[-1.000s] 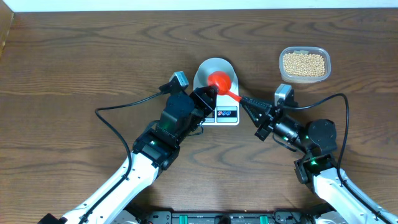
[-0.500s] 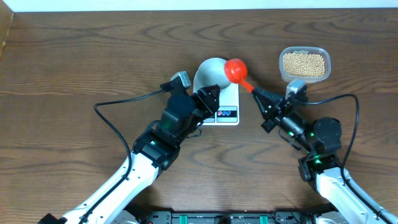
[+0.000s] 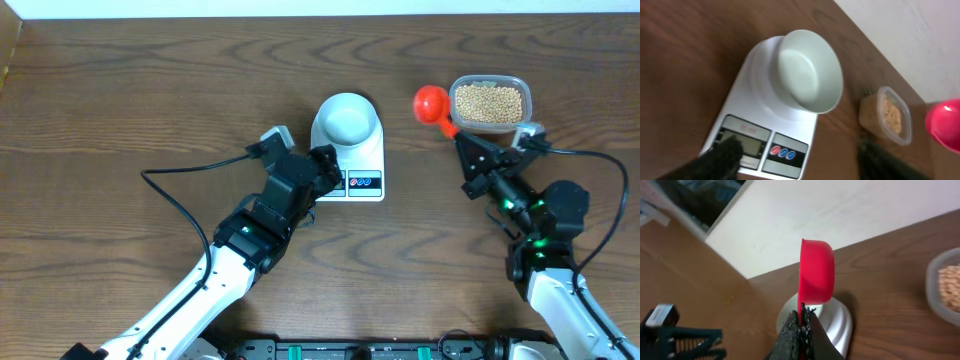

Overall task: Scoop item into bowl and weigh 50g on scale
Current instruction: 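Release the left gripper and carry the scoop right toward the soybean tub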

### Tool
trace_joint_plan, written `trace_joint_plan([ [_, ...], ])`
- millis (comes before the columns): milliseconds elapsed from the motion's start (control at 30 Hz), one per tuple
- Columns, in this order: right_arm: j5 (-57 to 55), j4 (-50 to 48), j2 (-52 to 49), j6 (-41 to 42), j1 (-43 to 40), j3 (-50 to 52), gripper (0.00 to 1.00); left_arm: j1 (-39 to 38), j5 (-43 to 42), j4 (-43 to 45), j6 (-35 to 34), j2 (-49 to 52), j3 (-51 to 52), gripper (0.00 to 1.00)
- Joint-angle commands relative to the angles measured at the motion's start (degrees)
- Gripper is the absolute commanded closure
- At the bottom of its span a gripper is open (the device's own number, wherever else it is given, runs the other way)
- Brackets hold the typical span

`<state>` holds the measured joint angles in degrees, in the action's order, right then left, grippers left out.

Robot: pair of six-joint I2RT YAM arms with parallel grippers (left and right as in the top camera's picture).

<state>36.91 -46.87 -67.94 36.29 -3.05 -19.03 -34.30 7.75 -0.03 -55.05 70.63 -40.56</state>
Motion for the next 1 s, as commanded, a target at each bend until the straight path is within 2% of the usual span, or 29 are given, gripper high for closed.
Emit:
trace_joint_plan([
  [0, 2.1, 0.2, -1.3, 1.4, -1.1, -0.8, 0.99, -0.1, 2.4, -2.6, 0.6, 0.1, -1.2, 0.16],
  [133, 4.7, 0.2, -4.0, 1.4, -1.0, -0.8, 0.99, -0.1, 3.4, -5.7, 0.6, 0.1, -1.2, 0.13],
  [300, 5.3, -0.5, -8.2, 1.4, -1.0, -0.8, 0.99, -0.1, 10.3, -5.7, 1.0, 0.1, -1.2, 0.10],
  [400, 6.6, -2.8, -10.0, 1.4, -1.0, -0.8, 0.99, -0.1, 11.0, -5.5, 7.7, 0.1, -1.2, 0.13],
  [500, 8.5, -6.5, -11.1, 1.4, -1.0, -0.8, 0.99, -0.1, 11.0, -5.6, 15.2, 0.1, -1.2, 0.37],
  [567, 8.6, -7.2, -11.1, 1.4, -1.0, -0.8, 0.99, -0.1, 11.0, -5.5, 17.9, 0.1, -1.2, 0.59],
  [600, 8.7, -7.2, -11.1, 1.4, -1.0, -0.8, 0.99, -0.1, 11.0, -5.6, 18.9, 0.1, -1.2, 0.64],
  [733, 8.7, -7.2, -11.1, 1.4, -1.0, -0.8, 0.99, -0.1, 11.0, -7.0, 19.5, 0.1, -1.2, 0.73],
  [967, 8.4, -7.2, -11.1, 1.3, -1.0, -0.8, 0.99, -0.1, 10.9, -9.9, 19.2, 0.1, -1.2, 0.80],
])
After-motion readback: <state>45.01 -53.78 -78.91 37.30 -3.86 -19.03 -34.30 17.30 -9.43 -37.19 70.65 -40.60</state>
